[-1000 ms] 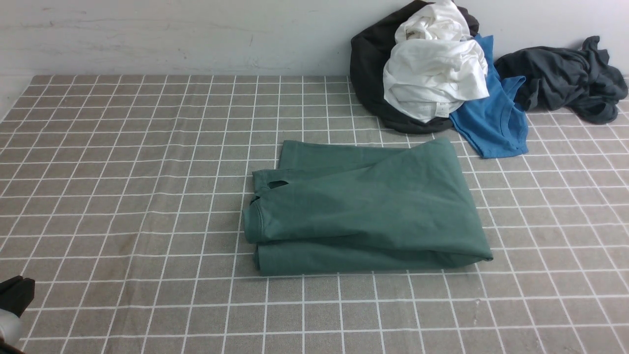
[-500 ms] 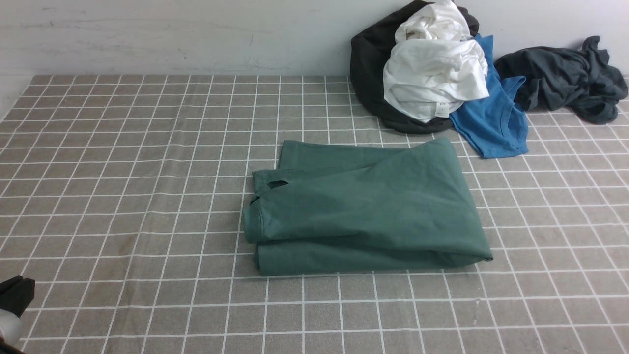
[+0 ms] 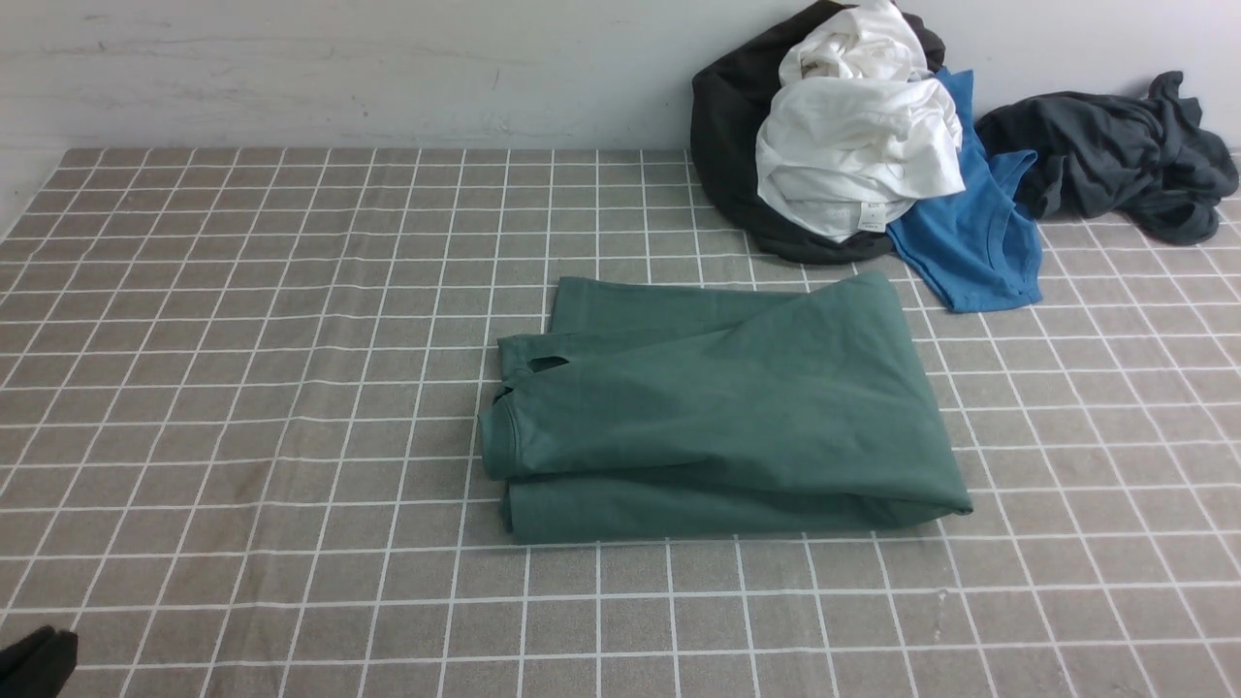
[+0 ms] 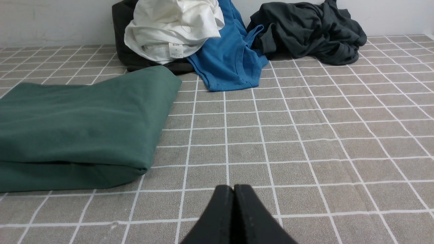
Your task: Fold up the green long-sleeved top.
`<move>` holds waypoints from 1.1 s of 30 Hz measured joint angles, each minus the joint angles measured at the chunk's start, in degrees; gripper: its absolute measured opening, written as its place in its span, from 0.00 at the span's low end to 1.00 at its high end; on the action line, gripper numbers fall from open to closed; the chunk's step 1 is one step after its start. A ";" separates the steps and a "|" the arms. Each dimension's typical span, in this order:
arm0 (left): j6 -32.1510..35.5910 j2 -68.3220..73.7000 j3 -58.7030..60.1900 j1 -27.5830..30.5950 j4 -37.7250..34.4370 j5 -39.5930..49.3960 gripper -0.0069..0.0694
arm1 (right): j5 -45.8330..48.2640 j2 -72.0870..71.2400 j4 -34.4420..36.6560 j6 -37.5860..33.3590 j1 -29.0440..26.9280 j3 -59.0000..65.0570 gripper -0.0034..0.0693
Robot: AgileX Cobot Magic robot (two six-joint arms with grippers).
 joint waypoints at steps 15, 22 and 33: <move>-1.68 -6.37 9.04 5.10 -0.39 -3.02 0.08 | 0.19 0.00 -0.25 0.00 0.00 -0.06 0.03; -3.00 -6.37 9.04 6.59 -0.48 -3.02 0.08 | 0.19 0.00 -0.30 0.00 0.00 -0.06 0.03; -3.07 -6.37 9.04 6.59 -0.48 -3.02 0.08 | 0.19 0.00 -0.30 0.00 0.00 -0.06 0.03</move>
